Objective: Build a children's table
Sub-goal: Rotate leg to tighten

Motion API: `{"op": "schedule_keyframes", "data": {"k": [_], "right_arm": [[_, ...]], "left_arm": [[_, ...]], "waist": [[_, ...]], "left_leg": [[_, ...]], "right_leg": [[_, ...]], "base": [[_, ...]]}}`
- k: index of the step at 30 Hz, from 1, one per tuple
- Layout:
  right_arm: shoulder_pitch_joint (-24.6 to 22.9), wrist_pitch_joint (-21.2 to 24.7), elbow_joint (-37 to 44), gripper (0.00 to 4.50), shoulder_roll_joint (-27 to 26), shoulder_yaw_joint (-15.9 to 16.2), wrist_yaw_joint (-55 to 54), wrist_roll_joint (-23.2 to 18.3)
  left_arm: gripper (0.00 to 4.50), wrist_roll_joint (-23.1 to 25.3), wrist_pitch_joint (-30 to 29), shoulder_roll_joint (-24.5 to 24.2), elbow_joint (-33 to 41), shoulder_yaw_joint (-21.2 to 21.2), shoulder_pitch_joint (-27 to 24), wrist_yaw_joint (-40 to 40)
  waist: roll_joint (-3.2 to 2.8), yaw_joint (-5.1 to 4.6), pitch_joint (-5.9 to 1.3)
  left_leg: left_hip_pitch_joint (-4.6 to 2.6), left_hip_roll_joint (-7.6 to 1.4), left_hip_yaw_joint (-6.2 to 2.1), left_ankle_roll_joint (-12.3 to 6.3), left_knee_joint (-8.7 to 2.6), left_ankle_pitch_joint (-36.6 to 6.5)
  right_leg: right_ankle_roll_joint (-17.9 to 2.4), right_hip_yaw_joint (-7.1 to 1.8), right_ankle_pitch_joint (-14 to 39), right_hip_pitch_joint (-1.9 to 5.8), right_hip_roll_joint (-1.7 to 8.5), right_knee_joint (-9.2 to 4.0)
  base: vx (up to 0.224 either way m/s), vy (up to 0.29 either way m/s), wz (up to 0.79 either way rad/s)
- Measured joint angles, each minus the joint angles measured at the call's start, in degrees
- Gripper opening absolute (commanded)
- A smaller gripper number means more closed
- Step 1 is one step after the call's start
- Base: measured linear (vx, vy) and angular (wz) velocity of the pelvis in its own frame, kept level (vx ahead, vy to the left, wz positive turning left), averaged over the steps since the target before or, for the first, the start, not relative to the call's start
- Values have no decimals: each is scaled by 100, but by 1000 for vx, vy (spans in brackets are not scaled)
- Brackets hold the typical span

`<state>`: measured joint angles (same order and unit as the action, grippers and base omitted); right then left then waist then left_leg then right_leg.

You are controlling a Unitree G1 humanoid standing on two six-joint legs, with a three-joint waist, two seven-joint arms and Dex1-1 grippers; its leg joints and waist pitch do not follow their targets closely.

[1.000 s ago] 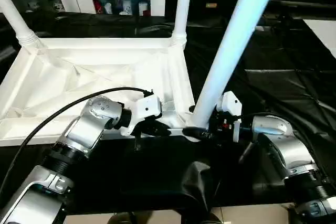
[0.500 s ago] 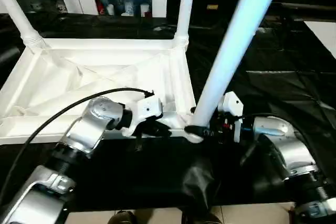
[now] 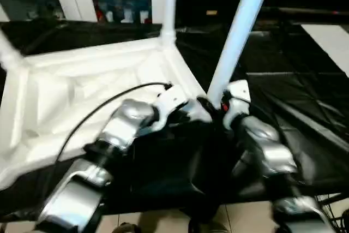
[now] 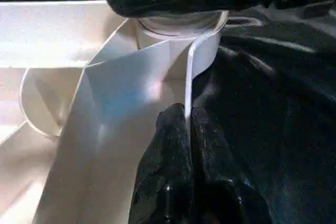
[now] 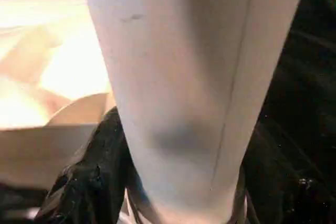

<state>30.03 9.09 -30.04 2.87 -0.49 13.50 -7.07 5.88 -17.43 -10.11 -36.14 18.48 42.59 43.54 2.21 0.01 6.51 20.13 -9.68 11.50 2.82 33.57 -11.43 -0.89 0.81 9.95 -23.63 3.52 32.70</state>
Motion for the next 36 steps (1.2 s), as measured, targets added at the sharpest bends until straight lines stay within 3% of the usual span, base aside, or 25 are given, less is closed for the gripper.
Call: {"op": "schedule_keyframes", "data": {"k": [6,8,11,12,16,20,28,36], "right_arm": [[178,-271,-295,256,-63,-51,39,6],[175,-303,-300,312,19,-102,328,-24],[114,-292,-214,312,119,-68,912,-212],[92,-263,-189,332,211,-40,1100,-256],[-52,185,287,342,939,316,2451,-460],[-214,220,649,342,1548,609,3568,-512],[-308,147,969,342,2075,893,4633,-501],[-324,146,1076,342,2095,1149,4831,-407]], "left_arm": [[0,55,95,-10,-28,-1,43,-60],[0,54,140,-34,0,17,37,-22],[0,47,252,-243,32,-64,15,2],[0,40,274,-309,64,-76,-1,63],[0,-81,341,-597,405,-77,-197,618],[0,-281,380,-925,774,-77,-392,1262],[0,-468,502,-1368,1213,-58,-655,2057],[0,-578,430,-1450,1559,115,-847,2513]], "waist": [[-1,-13,1],[-1,2,2],[9,-34,9],[9,-50,10],[8,-15,9],[9,32,8],[9,9,8],[9,73,8]], "left_leg": [[11,0,0,0,-12,0],[21,-1,1,-1,-27,1],[29,-9,2,-2,-38,1],[37,-15,-2,-2,-43,1],[14,-18,-1,0,-106,0],[8,-30,-3,-28,-163,15],[30,-34,0,-39,-149,7],[29,-34,2,-38,-120,7]], "right_leg": [[-2,1,-1,-15,-1,0],[-11,1,-7,-26,-3,3],[-18,7,-16,-39,-8,32],[-17,13,-19,-41,-13,34],[-48,21,-43,-41,-19,42],[-31,37,-23,-51,-31,45],[-40,45,-17,-99,-31,52],[-49,41,-24,-84,-24,56]], "base": [[0,0,0],[0,0,0],[0,0,0],[0,0,0],[29,-16,3],[66,-30,3],[7,-3,0],[0,0,0]]}}
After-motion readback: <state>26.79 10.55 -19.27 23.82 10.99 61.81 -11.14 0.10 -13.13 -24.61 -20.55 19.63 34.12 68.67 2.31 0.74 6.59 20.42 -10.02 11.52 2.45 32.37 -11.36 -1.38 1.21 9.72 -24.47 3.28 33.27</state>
